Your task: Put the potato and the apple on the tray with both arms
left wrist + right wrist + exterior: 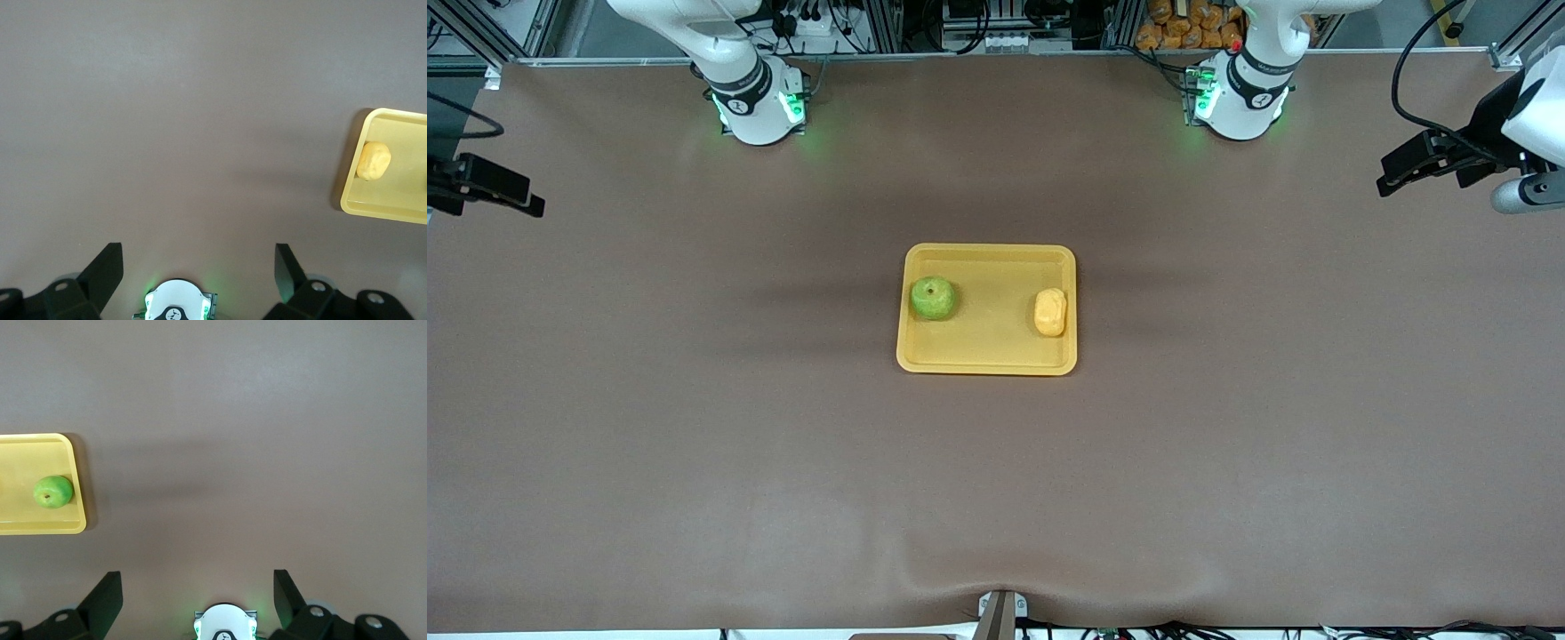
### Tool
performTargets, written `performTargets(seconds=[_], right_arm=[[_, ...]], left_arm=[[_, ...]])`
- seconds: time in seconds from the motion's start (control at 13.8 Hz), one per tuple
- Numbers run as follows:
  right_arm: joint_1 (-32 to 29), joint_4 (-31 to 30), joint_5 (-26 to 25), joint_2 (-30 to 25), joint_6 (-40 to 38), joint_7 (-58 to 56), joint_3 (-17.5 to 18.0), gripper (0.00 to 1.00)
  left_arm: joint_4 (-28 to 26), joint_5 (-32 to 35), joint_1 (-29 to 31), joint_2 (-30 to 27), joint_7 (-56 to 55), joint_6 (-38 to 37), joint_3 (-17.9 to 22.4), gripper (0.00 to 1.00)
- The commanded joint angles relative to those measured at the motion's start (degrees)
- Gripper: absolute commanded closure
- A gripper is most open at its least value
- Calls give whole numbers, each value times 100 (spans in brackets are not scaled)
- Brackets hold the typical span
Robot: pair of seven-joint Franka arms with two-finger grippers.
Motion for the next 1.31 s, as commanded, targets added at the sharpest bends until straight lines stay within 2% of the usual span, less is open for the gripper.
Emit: performTargets(seconds=[0.0,0.29,0.44,0.58,0.65,0.87,1.23], right_arm=[[-55,-1462,-166,-991,693,-42,98,0],[68,-2029,-297,-1406,1029,-51,212,0],[59,-1654,-289,-1267,1021,-86,212,0],[33,-916,-490,-837,584,-95,204,0],[6,-739,-492,-679,529,-130,195,0],[112,-737,-518,-695,555,-359,239,0],[50,-737,-263,-686,590,-367,204,0]], left_arm=[[-79,116,14,-142,39,-56,-76,0],[-36,108,22,-178,47,-65,-76,0],[8,116,31,-169,65,-65,-68,0],[131,125,31,-116,47,-65,-59,0],[158,125,31,-107,47,-65,-59,0],[167,125,22,-107,39,-65,-50,0],[307,204,22,-116,47,-65,-68,0]])
